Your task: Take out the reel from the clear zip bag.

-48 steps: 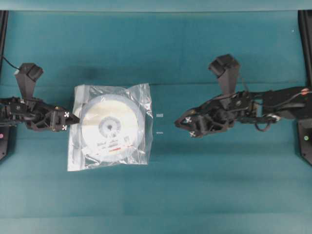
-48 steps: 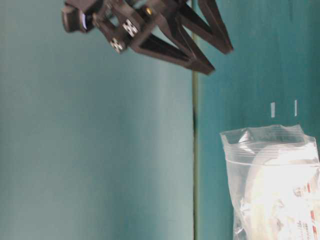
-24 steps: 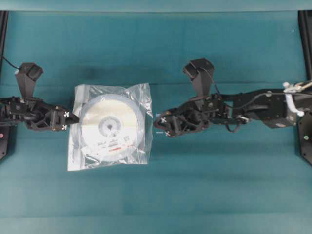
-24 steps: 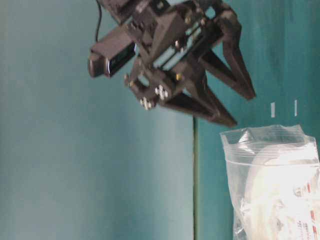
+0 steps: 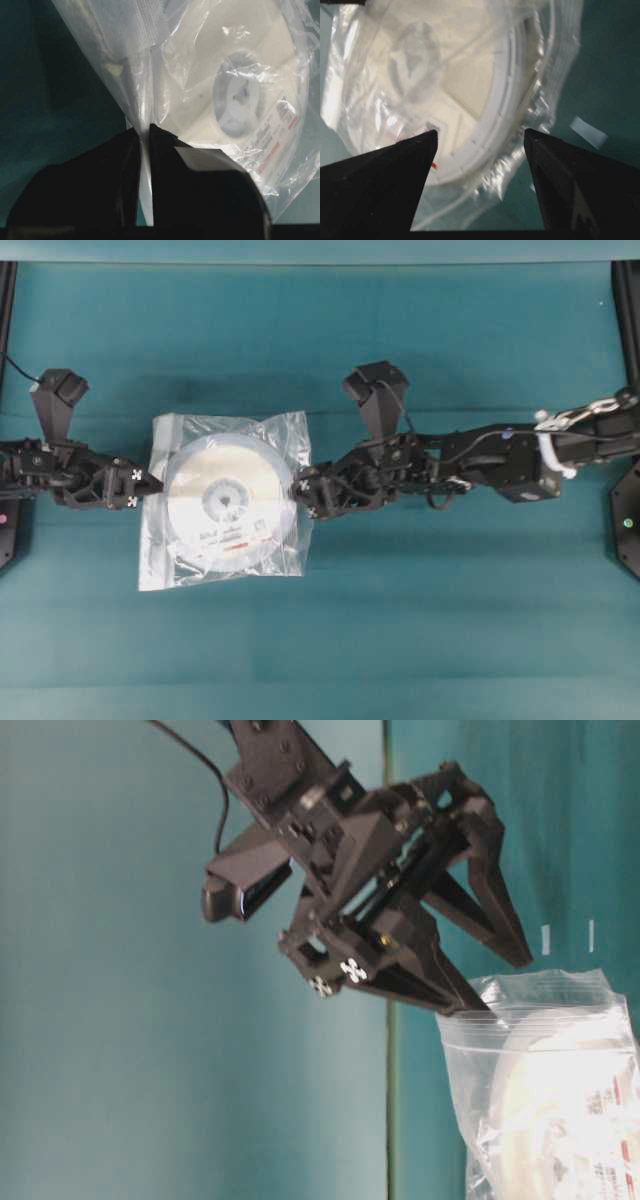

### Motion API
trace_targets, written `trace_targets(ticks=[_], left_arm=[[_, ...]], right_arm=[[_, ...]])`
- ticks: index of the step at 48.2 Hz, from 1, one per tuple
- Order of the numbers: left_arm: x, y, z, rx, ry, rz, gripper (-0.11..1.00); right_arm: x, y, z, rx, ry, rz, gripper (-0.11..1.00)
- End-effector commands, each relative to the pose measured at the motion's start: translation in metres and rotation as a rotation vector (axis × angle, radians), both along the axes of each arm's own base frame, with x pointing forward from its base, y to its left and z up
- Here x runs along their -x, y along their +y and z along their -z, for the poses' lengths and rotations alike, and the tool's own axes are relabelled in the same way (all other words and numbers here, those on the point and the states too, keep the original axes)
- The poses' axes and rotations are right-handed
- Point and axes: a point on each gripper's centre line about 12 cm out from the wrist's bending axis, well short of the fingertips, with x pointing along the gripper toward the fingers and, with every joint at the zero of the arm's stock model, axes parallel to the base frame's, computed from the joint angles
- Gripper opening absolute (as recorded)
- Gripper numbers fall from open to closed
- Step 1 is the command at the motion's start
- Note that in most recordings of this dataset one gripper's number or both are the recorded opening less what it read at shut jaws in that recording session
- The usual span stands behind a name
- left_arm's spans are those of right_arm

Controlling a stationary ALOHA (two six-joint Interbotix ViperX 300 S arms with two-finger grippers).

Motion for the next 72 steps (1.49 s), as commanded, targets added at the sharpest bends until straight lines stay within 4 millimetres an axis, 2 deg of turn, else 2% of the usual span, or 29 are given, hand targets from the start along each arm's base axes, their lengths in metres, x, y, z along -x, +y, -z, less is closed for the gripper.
trace_targets(ticks=[1,8,36,62,68,72], left_arm=[[-0.004,0.000,-0.003,-0.006,-0.018,0.005,0.06],[-0.004,0.000,-0.003,-0.006,-0.018,0.005,0.04],[-0.004,0.000,-0.003,-0.004,-0.009,0.005,0.04],[-0.004,0.000,-0.003,-0.004,-0.007,0.005,0.04],[-0.004,0.000,-0.003,-0.004,-0.007,0.005,0.04],[-0.004,0.000,-0.003,-0.004,-0.007,0.005,0.04]], right_arm=[[-0.011,-0.001,-0.007,-0.005,-0.034,0.008,0.85],[-0.015,-0.001,-0.004,-0.008,-0.029,0.009,0.85],[-0.011,0.004,0.017,-0.057,0.008,0.050,0.85],[-0.020,0.005,0.013,-0.078,-0.036,0.073,0.84],[-0.023,0.006,0.012,-0.080,-0.036,0.071,0.79],[-0.024,0.006,0.012,-0.082,-0.032,0.072,0.68]])
